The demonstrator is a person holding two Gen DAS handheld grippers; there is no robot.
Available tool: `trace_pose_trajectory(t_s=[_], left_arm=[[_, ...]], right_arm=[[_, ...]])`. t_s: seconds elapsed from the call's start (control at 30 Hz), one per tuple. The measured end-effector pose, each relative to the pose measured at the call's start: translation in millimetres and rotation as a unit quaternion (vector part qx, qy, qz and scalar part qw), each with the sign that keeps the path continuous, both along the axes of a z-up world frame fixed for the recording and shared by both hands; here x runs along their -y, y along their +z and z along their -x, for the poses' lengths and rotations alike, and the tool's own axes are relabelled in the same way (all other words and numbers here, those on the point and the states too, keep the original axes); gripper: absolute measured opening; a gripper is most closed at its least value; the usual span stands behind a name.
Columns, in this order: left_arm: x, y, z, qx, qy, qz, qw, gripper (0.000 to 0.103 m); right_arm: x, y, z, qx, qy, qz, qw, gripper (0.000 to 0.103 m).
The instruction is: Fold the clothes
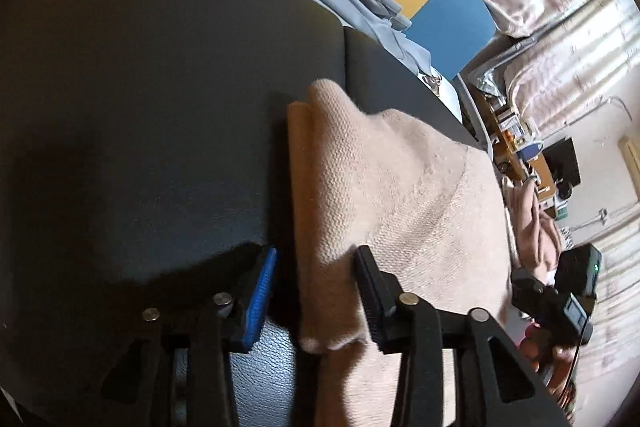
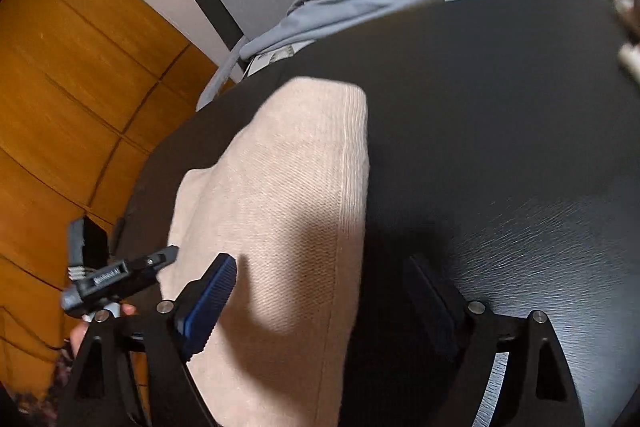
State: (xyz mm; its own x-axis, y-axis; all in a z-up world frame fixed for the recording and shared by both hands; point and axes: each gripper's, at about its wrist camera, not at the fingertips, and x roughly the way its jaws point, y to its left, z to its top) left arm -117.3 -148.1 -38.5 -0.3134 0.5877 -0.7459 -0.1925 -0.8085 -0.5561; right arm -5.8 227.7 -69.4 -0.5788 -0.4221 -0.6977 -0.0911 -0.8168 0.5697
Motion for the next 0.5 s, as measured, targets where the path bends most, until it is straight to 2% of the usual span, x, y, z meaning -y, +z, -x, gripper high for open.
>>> trace_pose_trajectory(t_s=[0.07, 0.13, 0.23, 0.3, 0.37, 0.43, 0.5], left_arm=[[-1.9, 0.2, 0.1, -0.011, -0.008, 0.006, 0.9999, 0.046], [-5.6, 0.3, 1.5, -0.024, -0.021, 0.01, 0.9994, 0.051], [-9.4, -0.5, 5.5, -0.035, -0.032, 0.0, 0.9989, 0.061], [-13.4, 0.4, 3.6, -0.041, -0.037, 0.001, 0.9985, 0.072], [-21.1, 1.6, -0.2, -0.052, -0.044, 0.015, 0.9975, 0.076], [-40.2, 3.0, -7.8, -0.078, -0.063, 0.072, 0.9923, 0.08], [-57.1, 3.9, -14.6, -0.103, -0.073, 0.119, 0.9848, 0.08]], right_arm=[[2.4, -9.1, 4.1, 0.01, 0.005, 0.013, 1.0, 0.088], [3.8, -17.3, 8.2, 0.009, 0.014, 0.045, 0.999, 0.088], [6.9, -25.8, 13.4, 0.003, 0.026, 0.09, 0.996, 0.088], [10.7, -27.0, 16.2, 0.0, 0.027, 0.093, 0.995, 0.088], [14.3, -28.2, 19.2, 0.002, 0.026, 0.089, 0.996, 0.088], [16.5, -28.6, 20.4, 0.004, 0.021, 0.088, 0.996, 0.088], [18.3, -28.4, 21.5, 0.009, 0.018, 0.08, 0.997, 0.078]])
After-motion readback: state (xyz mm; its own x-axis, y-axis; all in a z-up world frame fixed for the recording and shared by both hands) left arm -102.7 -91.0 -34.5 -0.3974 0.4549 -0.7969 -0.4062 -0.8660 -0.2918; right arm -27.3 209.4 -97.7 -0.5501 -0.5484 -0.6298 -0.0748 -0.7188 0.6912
